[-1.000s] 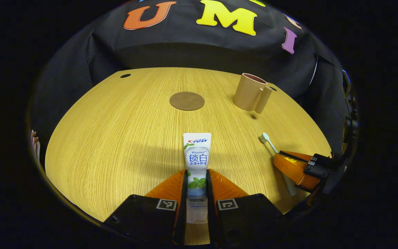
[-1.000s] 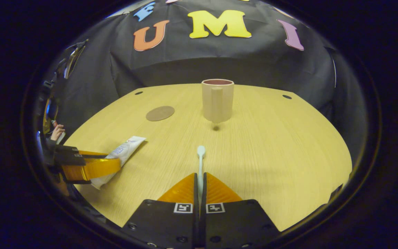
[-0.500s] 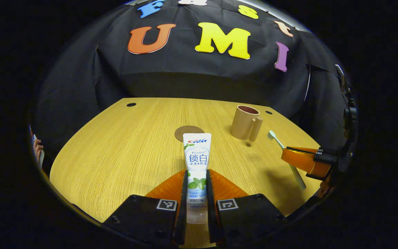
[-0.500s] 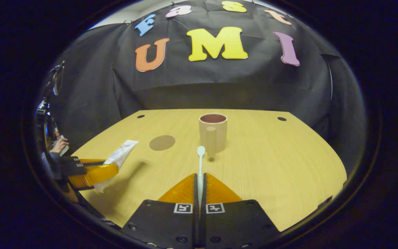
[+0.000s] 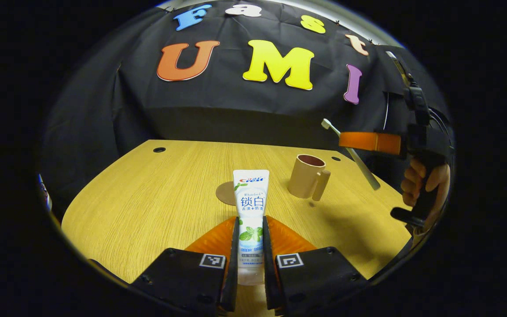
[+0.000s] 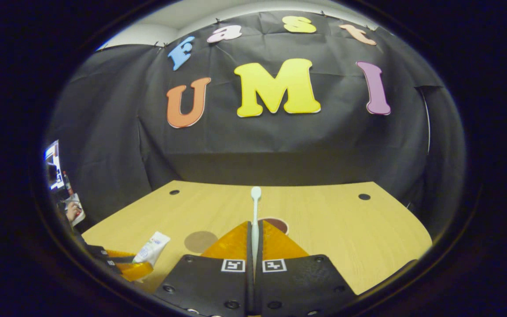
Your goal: Put the toothbrush and toothpaste on the desktop into the cup, then pick up the cup and place it on the coaster on the desktop.
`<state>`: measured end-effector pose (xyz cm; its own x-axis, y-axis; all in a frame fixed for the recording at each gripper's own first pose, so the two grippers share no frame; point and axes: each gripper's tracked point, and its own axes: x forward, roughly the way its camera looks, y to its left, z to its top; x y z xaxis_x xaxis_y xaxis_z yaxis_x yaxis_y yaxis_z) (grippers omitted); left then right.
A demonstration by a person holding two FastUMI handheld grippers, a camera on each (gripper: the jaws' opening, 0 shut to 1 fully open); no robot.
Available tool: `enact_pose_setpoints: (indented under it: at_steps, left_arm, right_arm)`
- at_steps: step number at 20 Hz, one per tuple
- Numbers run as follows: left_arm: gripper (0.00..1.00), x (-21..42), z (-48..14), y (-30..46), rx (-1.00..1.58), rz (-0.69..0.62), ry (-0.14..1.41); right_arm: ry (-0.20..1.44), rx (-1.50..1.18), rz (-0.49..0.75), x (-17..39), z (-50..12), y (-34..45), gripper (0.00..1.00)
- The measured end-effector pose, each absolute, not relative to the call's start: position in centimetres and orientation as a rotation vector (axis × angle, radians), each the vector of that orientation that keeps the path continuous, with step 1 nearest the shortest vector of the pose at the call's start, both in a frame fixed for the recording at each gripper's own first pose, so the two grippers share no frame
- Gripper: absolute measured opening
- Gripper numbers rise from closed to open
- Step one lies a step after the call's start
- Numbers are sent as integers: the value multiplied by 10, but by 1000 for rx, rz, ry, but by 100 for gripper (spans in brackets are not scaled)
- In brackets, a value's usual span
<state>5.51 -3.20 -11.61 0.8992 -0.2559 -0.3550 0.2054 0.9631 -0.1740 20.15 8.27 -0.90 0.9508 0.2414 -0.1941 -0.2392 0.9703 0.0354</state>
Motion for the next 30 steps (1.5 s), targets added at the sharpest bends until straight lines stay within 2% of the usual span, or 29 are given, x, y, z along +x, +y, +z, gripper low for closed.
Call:
enact_pose_setpoints:
  at_steps: [14, 30]
  left_arm:
    - [29, 92, -107, -23, -161, -226, 276]
    - [29, 88, -108, -36, -161, -239, 282]
  right_arm:
    - [110, 59, 278, 323, 5, 91, 0]
    - [146, 90, 283, 335, -10, 84, 3]
